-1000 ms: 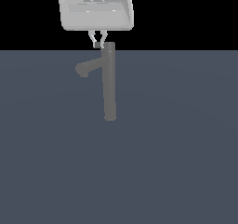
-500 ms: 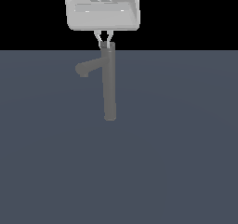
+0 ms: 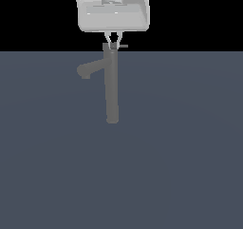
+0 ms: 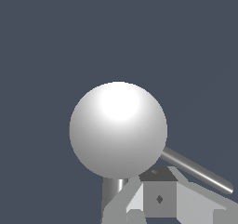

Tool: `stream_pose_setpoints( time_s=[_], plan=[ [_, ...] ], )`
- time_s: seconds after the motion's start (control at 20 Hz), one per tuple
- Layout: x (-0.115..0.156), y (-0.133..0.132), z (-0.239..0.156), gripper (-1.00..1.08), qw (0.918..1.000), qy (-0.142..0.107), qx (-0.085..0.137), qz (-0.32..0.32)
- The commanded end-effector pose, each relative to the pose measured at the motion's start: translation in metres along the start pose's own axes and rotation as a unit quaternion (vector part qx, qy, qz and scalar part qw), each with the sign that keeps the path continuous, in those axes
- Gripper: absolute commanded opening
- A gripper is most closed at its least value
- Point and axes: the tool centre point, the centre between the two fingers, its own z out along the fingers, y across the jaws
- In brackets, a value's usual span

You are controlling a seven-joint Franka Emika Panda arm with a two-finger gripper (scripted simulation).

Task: Turn on the faucet by rotating a designated handle.

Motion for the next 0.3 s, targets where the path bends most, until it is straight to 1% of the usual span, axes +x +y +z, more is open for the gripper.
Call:
stream_pose_setpoints(
  time_s=[0.0, 0.25],
  plan=[
    [0.027, 0.027, 0.000, -1.00, 0.9997, 0.015, 0.000, 0.020],
    [0.040, 0.040, 0.000, -1.00, 0.9995, 0.016, -0.001, 0.027]
  ],
)
